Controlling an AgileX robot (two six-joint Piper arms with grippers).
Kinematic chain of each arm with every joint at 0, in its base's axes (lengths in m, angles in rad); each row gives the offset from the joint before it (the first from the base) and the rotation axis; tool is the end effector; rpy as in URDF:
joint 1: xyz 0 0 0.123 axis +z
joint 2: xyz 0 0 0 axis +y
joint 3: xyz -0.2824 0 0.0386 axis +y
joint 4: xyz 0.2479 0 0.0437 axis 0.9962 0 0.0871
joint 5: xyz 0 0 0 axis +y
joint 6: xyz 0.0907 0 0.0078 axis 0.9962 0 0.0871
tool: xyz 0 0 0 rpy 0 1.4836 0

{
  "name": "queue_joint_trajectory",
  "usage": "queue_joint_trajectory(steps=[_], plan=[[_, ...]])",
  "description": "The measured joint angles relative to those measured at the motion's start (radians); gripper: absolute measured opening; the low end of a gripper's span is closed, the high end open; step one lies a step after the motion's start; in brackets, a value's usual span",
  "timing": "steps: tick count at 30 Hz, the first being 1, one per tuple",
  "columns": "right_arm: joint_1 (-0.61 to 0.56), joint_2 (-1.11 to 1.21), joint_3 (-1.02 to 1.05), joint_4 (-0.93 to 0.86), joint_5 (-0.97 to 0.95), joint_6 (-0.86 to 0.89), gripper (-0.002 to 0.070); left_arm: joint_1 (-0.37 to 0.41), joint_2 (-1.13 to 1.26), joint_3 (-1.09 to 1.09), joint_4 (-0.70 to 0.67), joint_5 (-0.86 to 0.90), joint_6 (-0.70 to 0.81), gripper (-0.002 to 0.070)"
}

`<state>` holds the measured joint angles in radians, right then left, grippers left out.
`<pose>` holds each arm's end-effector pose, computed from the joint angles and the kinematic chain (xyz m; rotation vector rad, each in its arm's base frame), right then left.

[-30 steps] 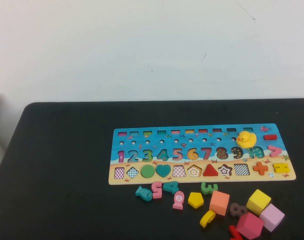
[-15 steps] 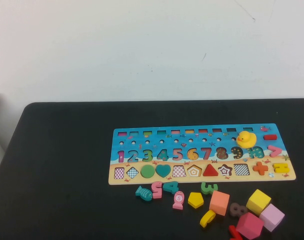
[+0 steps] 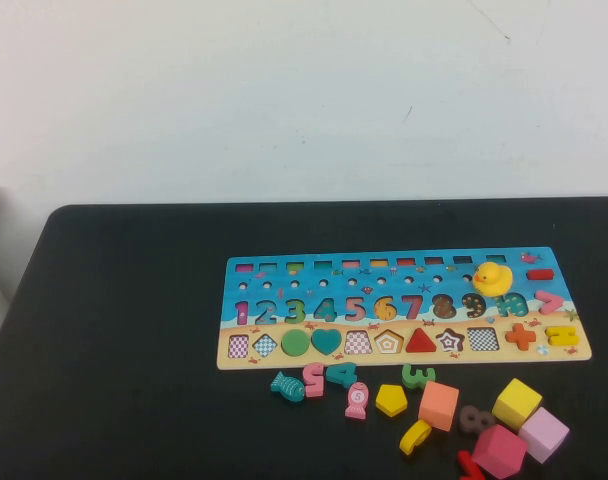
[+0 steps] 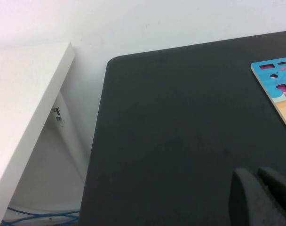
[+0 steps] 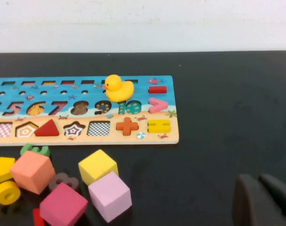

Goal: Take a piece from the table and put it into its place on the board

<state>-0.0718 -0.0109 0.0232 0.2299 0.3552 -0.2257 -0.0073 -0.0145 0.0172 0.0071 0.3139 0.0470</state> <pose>0.0534 0.0034 0.1747 0.0017 1.8416 0.0160 0.0537 -0.0002 0.1797 0.0534 1.7995 0.0351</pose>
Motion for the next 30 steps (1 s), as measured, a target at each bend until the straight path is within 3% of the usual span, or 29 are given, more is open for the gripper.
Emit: queue_joint_trajectory(steps=[6, 8, 12, 19, 23, 30], plan=[[0.0, 0.0, 0.0, 0.013, 0.0, 0.0, 0.0018, 0.0, 0.0, 0.0, 0.003, -0.036, -0.019, -0.0001], [0.0, 0.0, 0.0, 0.013, 0.0, 0.0, 0.0019, 0.0, 0.0, 0.002, -0.118, -0.098, -0.118, -0.0001], [0.0, 0.0, 0.0, 0.015, 0.0, 0.0, 0.0019, 0.0, 0.0, 0.002, -0.512, -0.257, -0.329, -0.0001], [0.0, 0.0, 0.0, 0.015, 0.002, 0.0, 0.0018, 0.0, 0.0, 0.002, -0.704, -0.445, -0.351, -0.0001], [0.0, 0.0, 0.0, 0.015, 0.002, 0.0, 0.0019, -0.013, 0.0, -0.01, -0.608, -0.419, -0.358, -0.0001], [0.0, 0.0, 0.0, 0.015, 0.002, 0.0, 0.0019, -0.141, 0.145, -0.358, -0.224, -0.002, -0.261, -0.0001]])
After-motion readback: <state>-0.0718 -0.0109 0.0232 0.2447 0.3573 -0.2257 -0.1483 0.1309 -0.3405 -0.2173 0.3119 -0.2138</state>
